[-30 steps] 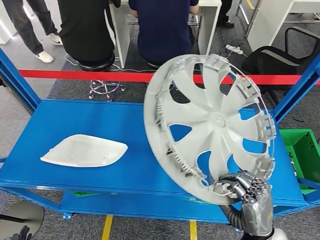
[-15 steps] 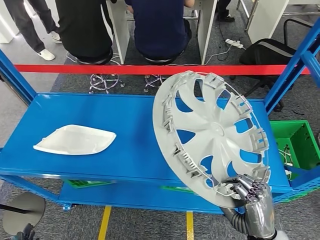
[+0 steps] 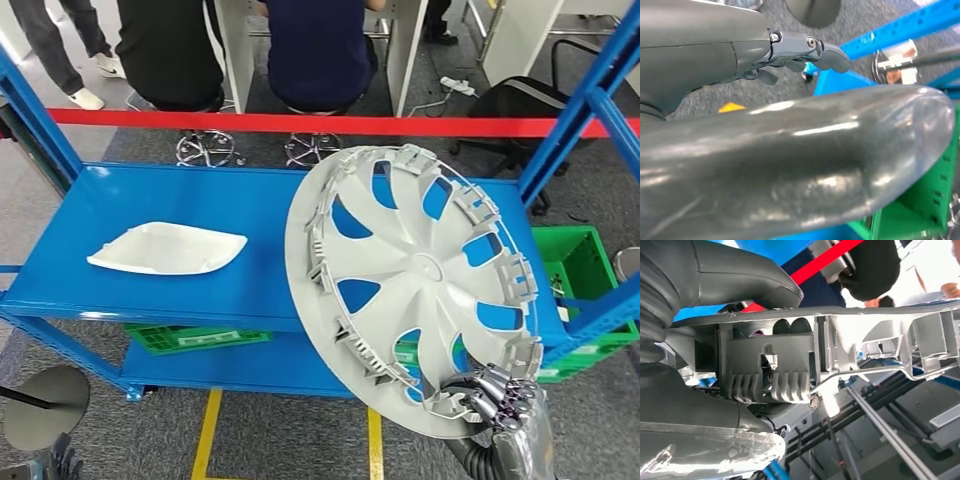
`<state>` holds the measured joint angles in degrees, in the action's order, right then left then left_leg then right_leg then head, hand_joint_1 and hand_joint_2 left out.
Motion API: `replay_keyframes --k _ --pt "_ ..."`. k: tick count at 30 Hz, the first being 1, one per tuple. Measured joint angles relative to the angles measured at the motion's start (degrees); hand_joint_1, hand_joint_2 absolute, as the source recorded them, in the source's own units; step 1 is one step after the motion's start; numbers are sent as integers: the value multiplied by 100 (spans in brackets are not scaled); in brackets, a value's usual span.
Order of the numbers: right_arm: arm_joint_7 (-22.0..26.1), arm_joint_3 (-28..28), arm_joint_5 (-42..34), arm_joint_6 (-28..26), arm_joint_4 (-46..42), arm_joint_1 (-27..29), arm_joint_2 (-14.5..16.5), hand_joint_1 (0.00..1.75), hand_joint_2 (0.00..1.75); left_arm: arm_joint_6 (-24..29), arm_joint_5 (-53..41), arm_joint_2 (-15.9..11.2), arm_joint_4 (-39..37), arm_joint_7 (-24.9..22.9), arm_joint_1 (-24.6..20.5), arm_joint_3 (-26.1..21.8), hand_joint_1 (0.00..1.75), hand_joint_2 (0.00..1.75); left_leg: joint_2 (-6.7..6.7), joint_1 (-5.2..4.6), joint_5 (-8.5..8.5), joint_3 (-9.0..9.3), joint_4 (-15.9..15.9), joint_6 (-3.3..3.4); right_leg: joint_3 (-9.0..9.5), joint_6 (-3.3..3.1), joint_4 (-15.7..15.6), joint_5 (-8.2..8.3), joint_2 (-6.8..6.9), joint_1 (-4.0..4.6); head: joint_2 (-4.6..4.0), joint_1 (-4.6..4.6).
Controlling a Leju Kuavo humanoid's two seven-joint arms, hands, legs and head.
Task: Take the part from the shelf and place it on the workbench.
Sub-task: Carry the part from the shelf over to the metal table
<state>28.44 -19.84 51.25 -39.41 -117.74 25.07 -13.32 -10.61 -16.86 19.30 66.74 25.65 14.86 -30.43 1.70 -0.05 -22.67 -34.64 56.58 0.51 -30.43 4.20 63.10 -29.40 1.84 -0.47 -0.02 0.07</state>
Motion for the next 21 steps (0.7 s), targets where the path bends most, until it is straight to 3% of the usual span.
replay_keyframes --k 2,5,7,9,10,11,12,13,15,17,19,20,21 --pt "17 24 31 0 -57 24 -2 175 175 -5 67 -13 -1 -1 -9 79 0 0 79 -12 65 -26 26 -62 270 -79 -501 -50 110 40 0 -1" --pt "33 42 39 -3 -121 66 -2 175 175 -4 91 -29 -1 1 -26 163 0 0 170 -4 87 -41 43 -160 152 -274 -533 24 -23 57 0 8" --pt "38 44 40 -3 -152 84 -3 175 175 -4 94 -38 -1 1 -28 194 0 0 63 5 -274 -147 315 -228 29 -378 -542 158 -116 41 0 0" --pt "42 45 43 -3 -171 98 -4 175 175 -2 97 -43 -1 1 -30 216 0 0 -77 8 -870 -337 993 -255 -118 -418 -535 307 -222 39 0 -2" --pt "45 46 43 -3 -174 103 -4 175 175 -1 99 -44 -1 1 -32 228 0 0 -105 6 -1066 -411 1344 -253 -197 -422 -530 382 -280 41 0 -1" --pt "49 47 42 -3 -175 108 -4 175 175 6 102 -46 -1 1 -35 244 0 0 -120 4 -1130 -417 1567 -242 -292 -416 -525 455 -344 44 0 -1" --pt "56 49 39 -3 -176 114 -4 175 175 17 106 -48 -1 1 -39 264 0 0 -134 2 -1068 -332 1596 -220 -381 -407 -522 525 -409 48 0 0" --pt "68 53 36 -2 -179 119 -4 175 175 44 112 -51 -1 3 -44 291 0 0 -159 -2 -928 -150 1420 -188 -465 -396 -521 593 -476 50 0 0" --pt "106 63 24 -3 -204 133 -4 175 175 134 136 -73 1 5 -55 372 0 0 -370 -14 -702 428 637 -87 -609 -366 -520 728 -608 53 0 0" --pt "148 74 15 -4 -245 145 -7 175 175 221 191 -108 3 9 -70 484 0 0 -589 -20 -694 846 -30 -35 -699 -316 -532 860 -712 47 0 4" --pt "181 91 22 -4 -281 171 -14 175 175 310 269 -131 3 13 -83 606 0 0 -564 -28 -674 892 -216 -22 -749 -234 -599 1008 -827 33 0 0" --pt "198 112 27 -4 -300 197 -17 175 175 377 317 -139 1 14 -86 675 0 0 -490 -26 -615 852 -230 1 -780 -198 -622 1040 -839 31 0 -13" --pt "217 139 32 -4 -321 226 -19 175 175 458 369 -156 -1 15 -85 746 0 0 -412 -15 -548 800 -245 34 -841 -169 -584 968 -772 35 0 -5"
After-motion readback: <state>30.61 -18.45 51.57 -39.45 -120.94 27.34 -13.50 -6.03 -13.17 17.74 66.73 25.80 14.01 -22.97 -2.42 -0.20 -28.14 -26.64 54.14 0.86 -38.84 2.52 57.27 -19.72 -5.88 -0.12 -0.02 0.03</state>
